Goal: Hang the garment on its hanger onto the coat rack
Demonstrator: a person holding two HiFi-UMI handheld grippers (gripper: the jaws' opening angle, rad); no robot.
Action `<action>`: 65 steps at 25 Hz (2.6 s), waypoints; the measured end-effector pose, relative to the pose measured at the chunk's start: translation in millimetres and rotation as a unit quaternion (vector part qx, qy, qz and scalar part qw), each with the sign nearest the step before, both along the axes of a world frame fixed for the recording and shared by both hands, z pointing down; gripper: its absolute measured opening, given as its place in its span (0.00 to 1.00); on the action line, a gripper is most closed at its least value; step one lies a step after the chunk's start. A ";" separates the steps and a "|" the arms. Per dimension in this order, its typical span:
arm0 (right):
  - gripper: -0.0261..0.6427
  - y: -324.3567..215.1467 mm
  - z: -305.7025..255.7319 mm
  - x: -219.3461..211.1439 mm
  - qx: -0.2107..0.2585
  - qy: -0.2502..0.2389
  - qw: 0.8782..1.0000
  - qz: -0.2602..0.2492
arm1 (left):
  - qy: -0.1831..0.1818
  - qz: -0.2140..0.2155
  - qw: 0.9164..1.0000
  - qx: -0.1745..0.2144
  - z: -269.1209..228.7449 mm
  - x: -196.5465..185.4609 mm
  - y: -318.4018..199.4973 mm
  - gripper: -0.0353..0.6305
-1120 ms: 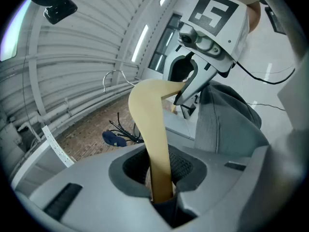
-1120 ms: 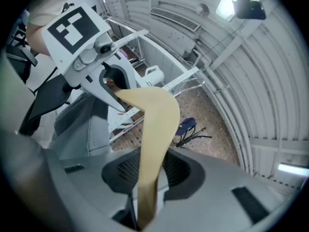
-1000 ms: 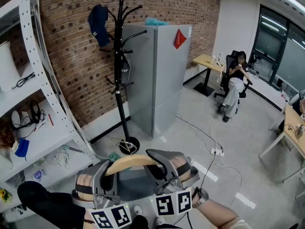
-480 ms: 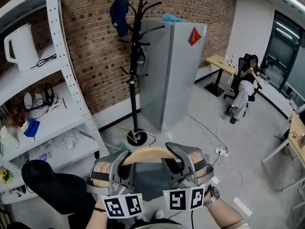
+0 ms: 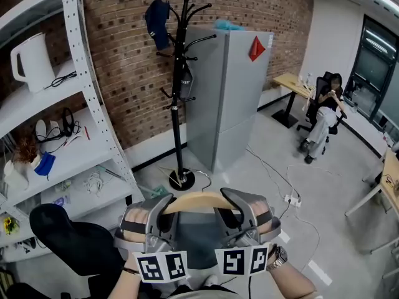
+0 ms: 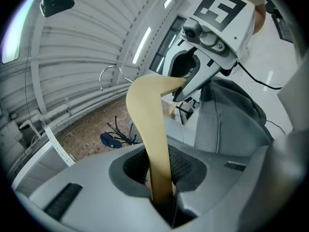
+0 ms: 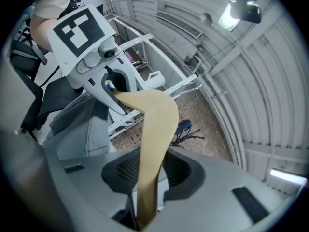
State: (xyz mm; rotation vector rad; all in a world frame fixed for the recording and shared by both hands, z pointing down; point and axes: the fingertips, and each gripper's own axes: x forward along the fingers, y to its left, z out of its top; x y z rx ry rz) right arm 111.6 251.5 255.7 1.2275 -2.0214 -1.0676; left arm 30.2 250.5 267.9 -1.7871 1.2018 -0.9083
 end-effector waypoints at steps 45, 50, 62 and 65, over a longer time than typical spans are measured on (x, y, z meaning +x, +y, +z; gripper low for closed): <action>0.21 -152.9 22.6 -65.9 0.003 0.028 1.000 -0.006 | 0.024 -0.043 0.999 0.007 26.2 -66.9 -143.4 0.16; 0.21 -170.7 29.2 -77.8 -0.013 0.027 1.000 -0.010 | 0.019 -0.058 0.998 -0.009 32.1 -80.0 -161.2 0.16; 0.25 -231.4 57.9 -99.0 -0.054 0.016 0.997 -0.053 | 0.012 -0.113 0.992 -0.047 55.6 -103.8 -212.3 0.21; 0.27 -250.1 59.8 -101.1 -0.057 0.016 0.996 -0.065 | 0.011 -0.127 0.991 -0.050 57.6 -106.1 -229.3 0.22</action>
